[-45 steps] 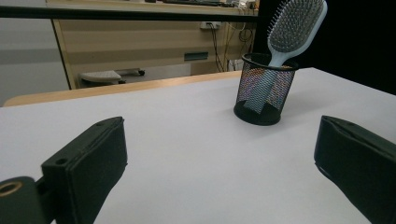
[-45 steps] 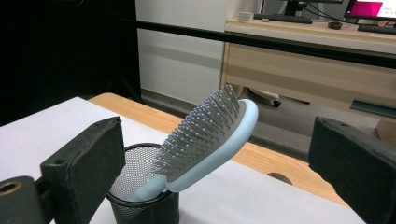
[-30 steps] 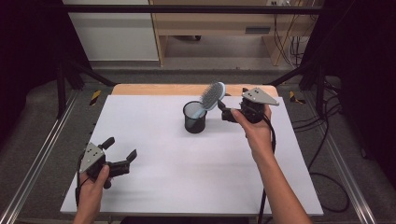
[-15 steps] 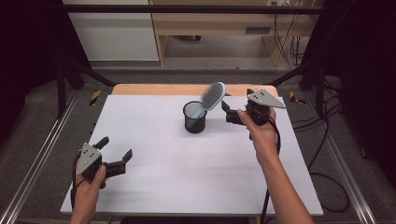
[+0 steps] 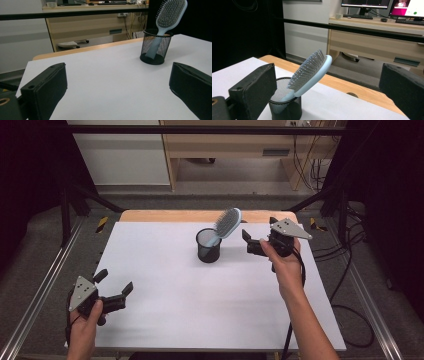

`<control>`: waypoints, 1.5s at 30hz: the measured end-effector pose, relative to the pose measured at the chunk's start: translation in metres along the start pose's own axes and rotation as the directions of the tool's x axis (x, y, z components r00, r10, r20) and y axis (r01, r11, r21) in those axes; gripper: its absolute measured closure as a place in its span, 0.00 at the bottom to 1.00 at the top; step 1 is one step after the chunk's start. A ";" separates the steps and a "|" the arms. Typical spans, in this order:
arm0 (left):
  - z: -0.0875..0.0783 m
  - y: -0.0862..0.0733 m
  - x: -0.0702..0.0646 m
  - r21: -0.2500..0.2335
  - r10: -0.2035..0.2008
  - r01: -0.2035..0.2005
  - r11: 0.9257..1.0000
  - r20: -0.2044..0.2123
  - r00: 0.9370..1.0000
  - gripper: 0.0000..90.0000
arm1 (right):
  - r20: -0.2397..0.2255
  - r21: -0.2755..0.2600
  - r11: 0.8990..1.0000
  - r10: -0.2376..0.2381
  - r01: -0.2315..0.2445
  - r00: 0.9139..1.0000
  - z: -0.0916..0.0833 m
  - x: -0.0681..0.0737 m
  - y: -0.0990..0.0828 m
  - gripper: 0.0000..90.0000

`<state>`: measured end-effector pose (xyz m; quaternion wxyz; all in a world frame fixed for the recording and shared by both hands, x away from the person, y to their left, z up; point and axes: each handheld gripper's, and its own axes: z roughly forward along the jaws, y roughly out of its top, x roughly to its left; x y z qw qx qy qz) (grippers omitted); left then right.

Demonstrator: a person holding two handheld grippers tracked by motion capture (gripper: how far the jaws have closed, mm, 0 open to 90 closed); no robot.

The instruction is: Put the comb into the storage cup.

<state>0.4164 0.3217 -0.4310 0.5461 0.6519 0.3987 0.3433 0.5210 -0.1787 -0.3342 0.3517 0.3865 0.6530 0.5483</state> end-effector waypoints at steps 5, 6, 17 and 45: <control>0.001 -0.002 0.002 0.006 -0.004 0.004 1.000 -0.003 1.000 0.02 | 0.007 -0.005 1.000 0.002 -0.001 1.000 -0.005 -0.003 0.001 0.02; 0.001 -0.002 0.002 0.007 -0.004 0.004 1.000 -0.001 1.000 0.02 | 0.011 -0.007 1.000 -0.001 0.001 1.000 -0.008 -0.005 0.001 0.02; 0.002 -0.004 0.003 0.008 -0.008 0.008 1.000 -0.003 1.000 0.02 | 0.029 -0.016 1.000 0.018 -0.017 0.999 -0.021 -0.017 0.000 0.02; 0.000 -0.001 0.000 0.003 -0.005 0.005 1.000 0.004 1.000 0.02 | 0.057 -0.029 0.999 0.045 -0.043 0.997 -0.054 -0.038 -0.010 0.01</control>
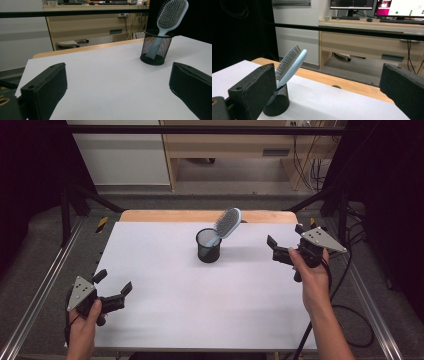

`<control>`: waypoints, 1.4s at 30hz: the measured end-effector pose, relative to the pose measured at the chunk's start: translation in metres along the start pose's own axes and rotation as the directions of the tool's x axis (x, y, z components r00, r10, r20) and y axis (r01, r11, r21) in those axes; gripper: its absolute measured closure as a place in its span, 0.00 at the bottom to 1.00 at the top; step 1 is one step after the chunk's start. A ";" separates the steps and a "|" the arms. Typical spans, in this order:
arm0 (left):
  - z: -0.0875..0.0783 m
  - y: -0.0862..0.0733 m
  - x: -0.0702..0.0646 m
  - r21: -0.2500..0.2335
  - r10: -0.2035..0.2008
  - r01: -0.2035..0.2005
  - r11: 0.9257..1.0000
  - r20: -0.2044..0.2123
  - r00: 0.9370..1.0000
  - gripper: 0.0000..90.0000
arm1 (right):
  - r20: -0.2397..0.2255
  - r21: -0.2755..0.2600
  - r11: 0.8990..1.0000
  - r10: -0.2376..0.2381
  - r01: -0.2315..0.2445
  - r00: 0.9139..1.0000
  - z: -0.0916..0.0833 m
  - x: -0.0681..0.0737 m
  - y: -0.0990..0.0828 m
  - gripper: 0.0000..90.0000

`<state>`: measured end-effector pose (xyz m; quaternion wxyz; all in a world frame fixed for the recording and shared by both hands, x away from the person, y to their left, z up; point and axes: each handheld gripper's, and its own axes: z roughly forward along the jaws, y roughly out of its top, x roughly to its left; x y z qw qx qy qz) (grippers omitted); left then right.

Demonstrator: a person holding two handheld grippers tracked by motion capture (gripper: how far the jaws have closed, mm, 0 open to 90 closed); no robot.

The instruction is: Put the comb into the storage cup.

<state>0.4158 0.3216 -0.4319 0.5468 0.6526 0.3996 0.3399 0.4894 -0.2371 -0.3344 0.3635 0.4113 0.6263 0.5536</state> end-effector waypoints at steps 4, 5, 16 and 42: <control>-0.002 0.002 0.002 -0.006 -0.005 0.005 1.000 -0.006 1.000 0.02 | 0.004 -0.002 1.000 0.002 -0.002 1.000 -0.005 -0.003 -0.002 0.02; -0.002 0.002 0.002 -0.006 -0.008 0.007 1.000 -0.007 1.000 0.02 | 0.005 -0.003 1.000 0.006 -0.006 1.000 -0.006 -0.004 -0.002 0.02; -0.005 0.011 0.003 -0.025 -0.017 0.017 1.000 0.006 1.000 0.02 | 0.013 -0.003 1.000 0.004 -0.004 1.000 -0.016 -0.010 -0.004 0.01; -0.013 -0.005 0.007 0.001 -0.038 0.038 0.999 0.007 0.999 0.02 | 0.054 -0.033 0.999 0.013 -0.011 0.998 -0.052 -0.022 -0.030 0.02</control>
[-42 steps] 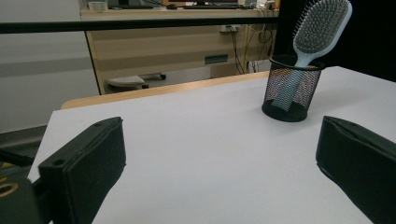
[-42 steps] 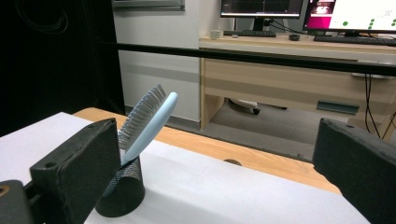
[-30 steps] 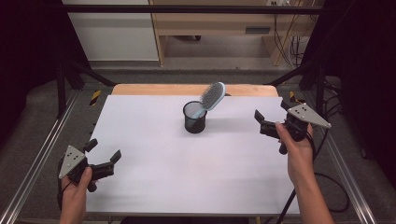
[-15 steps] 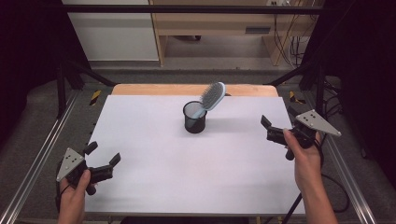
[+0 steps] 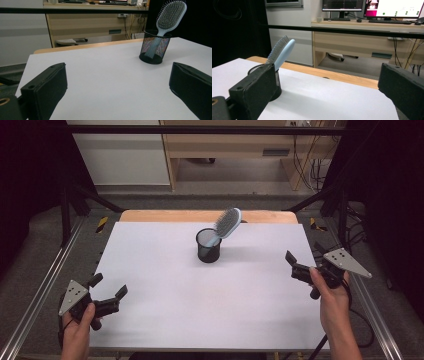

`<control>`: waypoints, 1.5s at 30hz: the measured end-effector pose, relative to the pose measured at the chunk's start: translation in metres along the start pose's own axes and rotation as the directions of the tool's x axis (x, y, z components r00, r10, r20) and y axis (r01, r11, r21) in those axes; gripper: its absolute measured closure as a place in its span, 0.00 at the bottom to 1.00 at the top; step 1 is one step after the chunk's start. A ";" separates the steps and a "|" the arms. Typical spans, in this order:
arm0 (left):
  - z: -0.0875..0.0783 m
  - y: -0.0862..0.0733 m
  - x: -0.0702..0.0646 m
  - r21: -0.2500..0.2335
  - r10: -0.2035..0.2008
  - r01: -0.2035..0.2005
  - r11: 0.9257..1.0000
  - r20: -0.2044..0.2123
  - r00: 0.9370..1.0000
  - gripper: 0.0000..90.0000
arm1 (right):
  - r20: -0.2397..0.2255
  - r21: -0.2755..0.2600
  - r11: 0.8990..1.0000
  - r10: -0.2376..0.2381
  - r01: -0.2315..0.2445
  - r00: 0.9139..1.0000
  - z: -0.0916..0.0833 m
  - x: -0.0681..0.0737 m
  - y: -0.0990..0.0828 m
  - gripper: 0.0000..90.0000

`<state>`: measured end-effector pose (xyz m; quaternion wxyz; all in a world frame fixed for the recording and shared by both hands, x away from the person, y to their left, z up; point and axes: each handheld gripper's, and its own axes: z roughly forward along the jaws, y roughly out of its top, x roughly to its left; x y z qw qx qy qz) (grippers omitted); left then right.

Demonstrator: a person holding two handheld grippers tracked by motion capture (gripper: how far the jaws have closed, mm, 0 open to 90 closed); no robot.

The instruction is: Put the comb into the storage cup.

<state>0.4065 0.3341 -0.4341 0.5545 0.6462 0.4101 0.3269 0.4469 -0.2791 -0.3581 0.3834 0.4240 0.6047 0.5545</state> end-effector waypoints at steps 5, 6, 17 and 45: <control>0.000 -0.001 0.000 0.002 0.006 -0.006 1.000 -0.003 1.000 0.02 | 0.022 -0.005 1.000 0.006 -0.006 1.000 -0.004 -0.002 -0.007 0.03; 0.000 -0.001 0.000 0.003 0.005 -0.005 1.000 0.003 1.000 0.02 | 0.023 -0.005 1.000 0.006 -0.006 1.000 -0.005 -0.003 -0.009 0.03; 0.001 -0.002 -0.001 0.006 0.009 -0.009 1.000 0.005 1.000 0.02 | 0.015 0.033 0.998 0.047 -0.047 0.999 -0.017 -0.008 -0.029 0.03; 0.003 -0.004 -0.001 -0.008 0.010 -0.010 1.000 0.032 0.999 0.02 | 0.031 0.025 0.999 0.048 -0.048 0.998 -0.037 -0.009 -0.081 0.04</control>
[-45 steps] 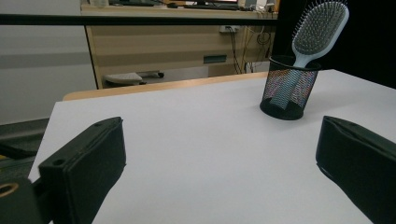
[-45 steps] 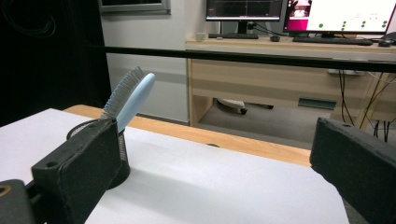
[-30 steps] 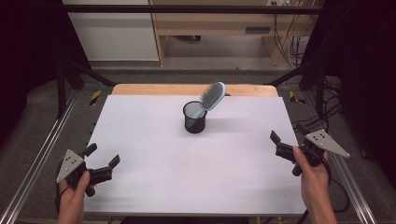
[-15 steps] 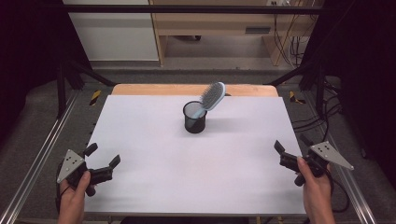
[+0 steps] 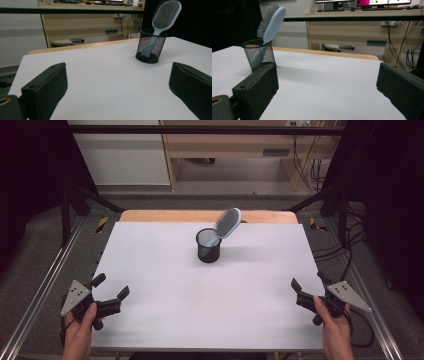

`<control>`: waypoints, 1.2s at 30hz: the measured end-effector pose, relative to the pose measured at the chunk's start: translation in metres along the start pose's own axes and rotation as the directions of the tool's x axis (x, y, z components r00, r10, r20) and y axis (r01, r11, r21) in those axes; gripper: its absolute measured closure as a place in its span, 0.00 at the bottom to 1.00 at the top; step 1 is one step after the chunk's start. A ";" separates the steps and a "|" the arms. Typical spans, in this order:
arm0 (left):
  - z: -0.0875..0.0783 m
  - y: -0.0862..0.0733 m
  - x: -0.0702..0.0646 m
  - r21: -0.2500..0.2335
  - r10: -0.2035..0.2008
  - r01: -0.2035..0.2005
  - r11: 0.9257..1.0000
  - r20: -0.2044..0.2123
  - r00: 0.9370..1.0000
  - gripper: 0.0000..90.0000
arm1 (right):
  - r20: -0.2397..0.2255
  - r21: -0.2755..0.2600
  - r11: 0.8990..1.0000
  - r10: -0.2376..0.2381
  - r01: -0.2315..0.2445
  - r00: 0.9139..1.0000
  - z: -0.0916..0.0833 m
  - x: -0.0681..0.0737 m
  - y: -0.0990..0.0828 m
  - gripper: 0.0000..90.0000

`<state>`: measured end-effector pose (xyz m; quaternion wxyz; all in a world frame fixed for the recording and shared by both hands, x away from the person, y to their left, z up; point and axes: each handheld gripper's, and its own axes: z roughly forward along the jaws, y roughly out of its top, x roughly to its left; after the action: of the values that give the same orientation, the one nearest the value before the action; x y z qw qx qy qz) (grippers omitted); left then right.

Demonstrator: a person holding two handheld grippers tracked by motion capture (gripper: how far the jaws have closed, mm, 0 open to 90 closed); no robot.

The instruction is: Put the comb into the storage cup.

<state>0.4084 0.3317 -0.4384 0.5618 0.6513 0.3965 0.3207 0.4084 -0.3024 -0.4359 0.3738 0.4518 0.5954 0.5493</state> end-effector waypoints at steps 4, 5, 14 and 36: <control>0.001 0.000 -0.001 -0.005 0.012 -0.012 1.000 0.002 1.000 0.03 | -0.012 0.012 1.000 -0.002 0.002 1.000 0.002 0.002 -0.005 0.04; 0.001 0.000 -0.001 -0.007 0.016 -0.016 1.000 0.001 1.000 0.03 | -0.013 0.018 1.000 0.000 0.000 1.000 0.002 0.003 -0.006 0.04; 0.000 0.000 0.000 -0.022 0.037 -0.038 0.999 -0.025 0.999 0.04 | -0.048 0.050 0.999 -0.014 0.016 0.999 0.006 0.009 -0.014 0.04; 0.001 -0.003 -0.001 -0.031 0.057 -0.058 0.998 -0.036 0.998 0.05 | -0.139 0.098 0.993 -0.045 0.059 0.989 0.018 0.028 -0.024 0.04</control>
<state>0.4086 0.3303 -0.4411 0.5558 0.6476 0.3822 0.3546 0.4138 -0.2700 -0.4599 0.3228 0.4158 0.6585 0.5378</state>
